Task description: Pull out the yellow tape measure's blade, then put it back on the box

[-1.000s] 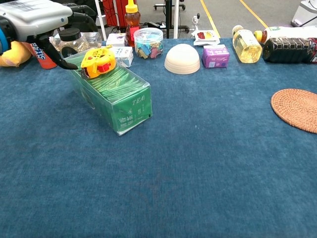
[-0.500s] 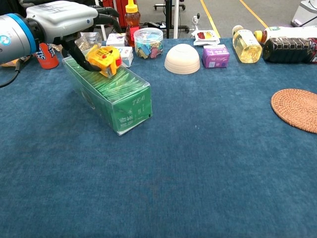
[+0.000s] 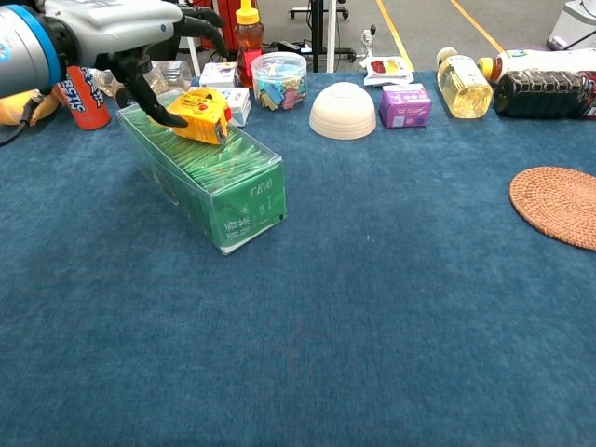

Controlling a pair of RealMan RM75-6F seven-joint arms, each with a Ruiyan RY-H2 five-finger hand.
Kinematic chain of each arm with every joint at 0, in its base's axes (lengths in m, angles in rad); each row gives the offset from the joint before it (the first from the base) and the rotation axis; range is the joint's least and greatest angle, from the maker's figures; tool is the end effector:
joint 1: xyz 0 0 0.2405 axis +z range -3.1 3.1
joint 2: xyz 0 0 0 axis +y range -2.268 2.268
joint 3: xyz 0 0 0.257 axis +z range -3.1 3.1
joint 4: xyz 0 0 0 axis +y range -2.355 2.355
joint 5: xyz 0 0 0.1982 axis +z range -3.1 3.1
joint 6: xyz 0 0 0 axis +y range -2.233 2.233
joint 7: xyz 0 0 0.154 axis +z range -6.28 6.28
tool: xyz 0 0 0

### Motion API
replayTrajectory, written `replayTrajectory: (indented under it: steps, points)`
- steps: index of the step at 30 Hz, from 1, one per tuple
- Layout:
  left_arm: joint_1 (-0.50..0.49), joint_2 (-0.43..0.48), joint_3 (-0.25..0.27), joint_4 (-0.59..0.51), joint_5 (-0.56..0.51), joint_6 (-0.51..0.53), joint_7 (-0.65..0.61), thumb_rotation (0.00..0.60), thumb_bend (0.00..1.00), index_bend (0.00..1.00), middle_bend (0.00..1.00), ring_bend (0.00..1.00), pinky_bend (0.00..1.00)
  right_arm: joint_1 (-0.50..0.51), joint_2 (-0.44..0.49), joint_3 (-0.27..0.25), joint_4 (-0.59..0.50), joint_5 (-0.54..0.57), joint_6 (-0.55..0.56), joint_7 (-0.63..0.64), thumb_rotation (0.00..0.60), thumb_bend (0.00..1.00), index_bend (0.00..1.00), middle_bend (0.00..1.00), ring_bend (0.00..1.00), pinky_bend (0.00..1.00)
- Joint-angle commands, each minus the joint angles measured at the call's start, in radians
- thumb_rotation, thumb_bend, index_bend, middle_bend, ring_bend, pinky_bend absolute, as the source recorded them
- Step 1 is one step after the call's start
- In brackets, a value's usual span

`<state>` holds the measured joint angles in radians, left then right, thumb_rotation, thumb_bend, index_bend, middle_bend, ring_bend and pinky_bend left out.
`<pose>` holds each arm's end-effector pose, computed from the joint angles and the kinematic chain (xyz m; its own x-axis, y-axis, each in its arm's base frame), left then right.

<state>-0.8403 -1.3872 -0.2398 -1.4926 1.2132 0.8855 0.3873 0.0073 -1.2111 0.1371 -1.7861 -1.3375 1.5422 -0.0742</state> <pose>-0.1099 0.3891 0.0469 0.6053 0.0656 0.7933 0.7038 -0.5096 -0.4949 -0.2957 -0.1786 0.1566 0.2065 0.0921 0.9741 -0.9620 0.2009 0.1850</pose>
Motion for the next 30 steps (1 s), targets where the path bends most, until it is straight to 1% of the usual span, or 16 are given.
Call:
replayTrajectory:
  steps: [1, 5, 10, 27, 30]
  points:
    - [-0.013, 0.056, 0.002, -0.018, -0.017, -0.047, -0.026, 0.600, 0.15, 0.16, 0.04, 0.00, 0.17, 0.003, -0.006, 0.001, 0.000, 0.005, -0.006, -0.005, 0.403, 0.27, 0.15, 0.18, 0.18, 0.24]
    - [-0.032, 0.089, 0.009, -0.012, -0.032, -0.090, -0.035, 0.600, 0.15, 0.16, 0.04, 0.00, 0.17, 0.012, -0.011, 0.004, 0.000, 0.006, -0.015, -0.015, 0.405, 0.27, 0.15, 0.18, 0.18, 0.24]
    - [-0.058, 0.099, 0.018, 0.003, -0.038, -0.131, -0.046, 0.600, 0.15, 0.16, 0.04, 0.00, 0.17, 0.015, -0.011, 0.007, -0.007, 0.005, -0.013, -0.027, 0.405, 0.28, 0.15, 0.18, 0.18, 0.24]
    - [-0.156, 0.076, 0.033, 0.062, -0.060, -0.238, -0.082, 0.600, 0.15, 0.16, 0.04, 0.00, 0.17, -0.001, 0.000, 0.007, -0.027, 0.009, 0.010, -0.038, 0.405, 0.28, 0.15, 0.18, 0.18, 0.24]
    - [-0.168, 0.075, 0.037, 0.070, -0.068, -0.252, -0.085, 0.600, 0.15, 0.18, 0.04, 0.00, 0.18, 0.000, 0.001, 0.007, -0.028, 0.008, 0.009, -0.038, 0.402, 0.28, 0.15, 0.18, 0.18, 0.24]
